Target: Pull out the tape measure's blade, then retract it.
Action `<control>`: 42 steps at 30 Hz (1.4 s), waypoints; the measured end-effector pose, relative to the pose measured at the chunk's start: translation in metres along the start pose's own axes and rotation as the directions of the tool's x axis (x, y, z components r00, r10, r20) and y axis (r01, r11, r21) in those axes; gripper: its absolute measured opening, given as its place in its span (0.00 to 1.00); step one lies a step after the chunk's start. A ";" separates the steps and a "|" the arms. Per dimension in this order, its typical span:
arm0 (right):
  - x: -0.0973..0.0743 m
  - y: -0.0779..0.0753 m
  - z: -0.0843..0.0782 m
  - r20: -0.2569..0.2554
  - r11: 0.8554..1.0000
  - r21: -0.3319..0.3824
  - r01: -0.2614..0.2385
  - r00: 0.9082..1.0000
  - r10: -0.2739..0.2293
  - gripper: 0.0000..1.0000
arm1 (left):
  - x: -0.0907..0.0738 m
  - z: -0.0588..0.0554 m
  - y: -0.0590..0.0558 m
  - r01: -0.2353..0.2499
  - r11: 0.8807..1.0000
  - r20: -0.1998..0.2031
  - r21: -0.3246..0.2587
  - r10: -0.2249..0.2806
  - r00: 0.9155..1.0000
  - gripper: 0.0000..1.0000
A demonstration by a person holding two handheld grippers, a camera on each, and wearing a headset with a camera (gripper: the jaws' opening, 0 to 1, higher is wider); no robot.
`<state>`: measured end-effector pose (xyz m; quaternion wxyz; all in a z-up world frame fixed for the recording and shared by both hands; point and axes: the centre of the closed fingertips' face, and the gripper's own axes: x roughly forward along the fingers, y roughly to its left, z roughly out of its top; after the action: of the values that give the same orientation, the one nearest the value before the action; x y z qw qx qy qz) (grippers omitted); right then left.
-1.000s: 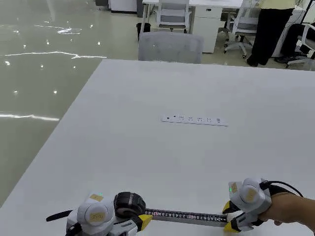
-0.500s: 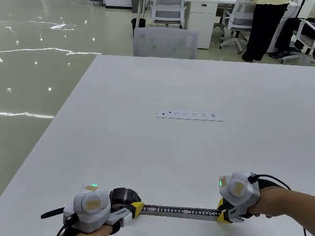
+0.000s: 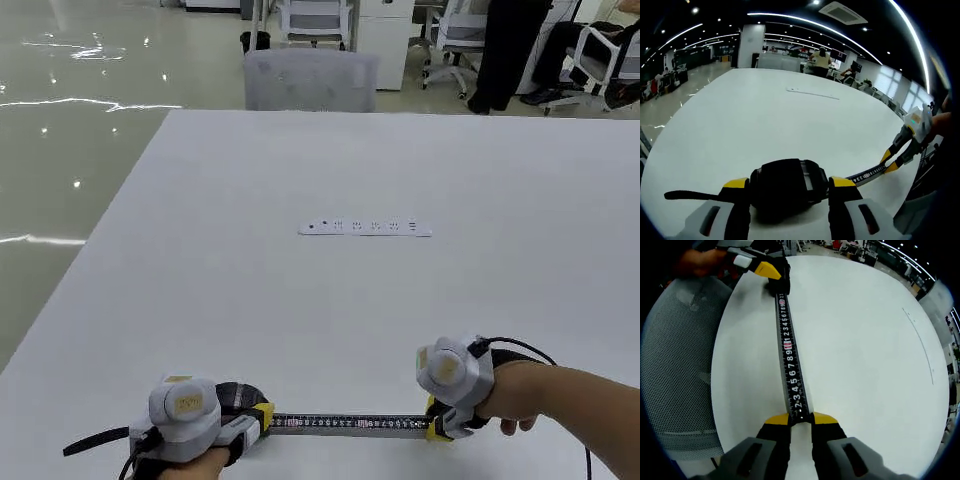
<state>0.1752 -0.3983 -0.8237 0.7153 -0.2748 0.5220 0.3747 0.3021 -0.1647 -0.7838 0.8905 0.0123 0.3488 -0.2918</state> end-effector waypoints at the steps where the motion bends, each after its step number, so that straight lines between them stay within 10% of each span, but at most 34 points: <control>1: 0.000 0.000 0.000 0.006 1.000 0.012 0.005 1.000 -0.005 0.14 | 0.002 0.000 0.000 -0.007 1.000 -0.003 0.004 0.007 1.000 0.61; 42: 0.001 -0.003 0.014 0.148 1.000 0.020 0.023 0.989 -0.026 0.14 | 0.000 -0.001 0.003 0.031 1.000 -0.031 -0.004 -0.031 0.999 0.58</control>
<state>0.1854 -0.3892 -0.8206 0.7592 -0.2462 0.4672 0.3805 0.3030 -0.1617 -0.7856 0.8803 0.0096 0.3633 -0.3049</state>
